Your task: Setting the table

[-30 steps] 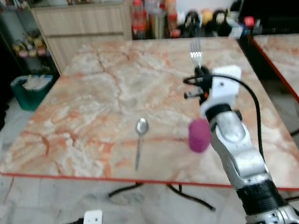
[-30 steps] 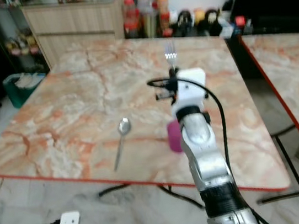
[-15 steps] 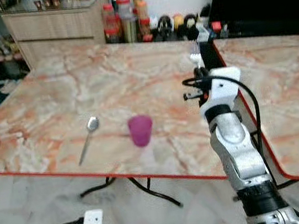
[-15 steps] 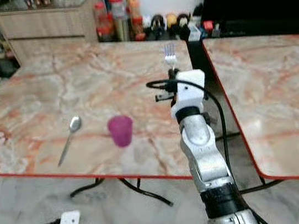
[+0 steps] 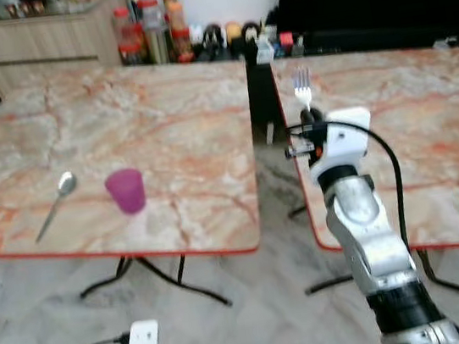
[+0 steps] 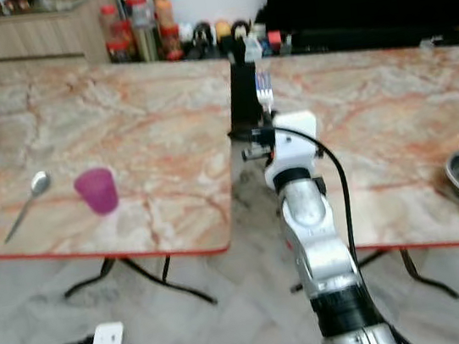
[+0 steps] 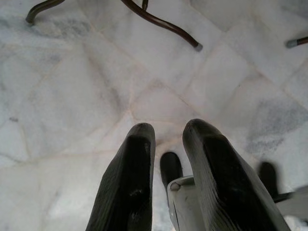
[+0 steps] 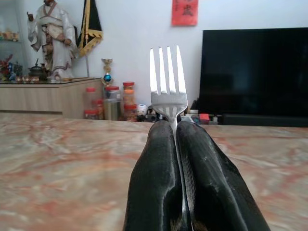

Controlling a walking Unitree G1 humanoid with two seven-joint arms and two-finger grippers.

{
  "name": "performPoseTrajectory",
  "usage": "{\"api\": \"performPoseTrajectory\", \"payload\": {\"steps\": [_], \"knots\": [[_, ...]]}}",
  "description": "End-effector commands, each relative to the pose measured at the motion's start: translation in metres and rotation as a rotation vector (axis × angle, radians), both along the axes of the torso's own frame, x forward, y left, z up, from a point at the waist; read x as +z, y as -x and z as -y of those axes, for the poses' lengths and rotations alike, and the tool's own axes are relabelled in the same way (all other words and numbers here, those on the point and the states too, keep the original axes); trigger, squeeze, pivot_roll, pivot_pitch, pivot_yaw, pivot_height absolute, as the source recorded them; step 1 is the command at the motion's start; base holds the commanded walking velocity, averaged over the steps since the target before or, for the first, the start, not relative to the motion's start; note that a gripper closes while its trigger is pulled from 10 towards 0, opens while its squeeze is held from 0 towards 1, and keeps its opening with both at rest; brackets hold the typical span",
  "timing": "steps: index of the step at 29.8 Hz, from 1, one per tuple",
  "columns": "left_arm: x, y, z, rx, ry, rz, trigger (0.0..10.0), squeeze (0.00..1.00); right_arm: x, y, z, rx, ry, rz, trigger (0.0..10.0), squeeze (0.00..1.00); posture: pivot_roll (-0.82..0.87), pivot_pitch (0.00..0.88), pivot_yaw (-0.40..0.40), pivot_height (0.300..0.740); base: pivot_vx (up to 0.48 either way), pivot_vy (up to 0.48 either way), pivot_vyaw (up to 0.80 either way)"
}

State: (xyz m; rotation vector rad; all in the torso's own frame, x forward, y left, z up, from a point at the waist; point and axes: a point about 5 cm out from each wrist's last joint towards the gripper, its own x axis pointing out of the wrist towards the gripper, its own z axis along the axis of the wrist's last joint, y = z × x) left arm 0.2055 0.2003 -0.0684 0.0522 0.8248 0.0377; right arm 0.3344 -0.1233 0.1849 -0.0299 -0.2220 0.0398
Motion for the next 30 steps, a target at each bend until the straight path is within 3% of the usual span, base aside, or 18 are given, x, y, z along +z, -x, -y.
{"api": "performPoseTrajectory", "payload": {"steps": [1,30], "knots": [[0.000,-0.002,0.007,0.001,0.019,0.003,10.0,0.00,0.001,0.000,0.008,-0.022,0.011,0.001,10.0,0.00,0.00,0.000,-0.018,0.740,0.000,-0.465,0.00],[0.000,-0.002,0.009,-0.014,0.019,0.002,10.0,0.00,-0.009,0.003,0.000,0.003,0.016,-0.040,10.0,0.00,0.00,0.000,-0.020,0.740,0.000,-0.462,0.00]]}}
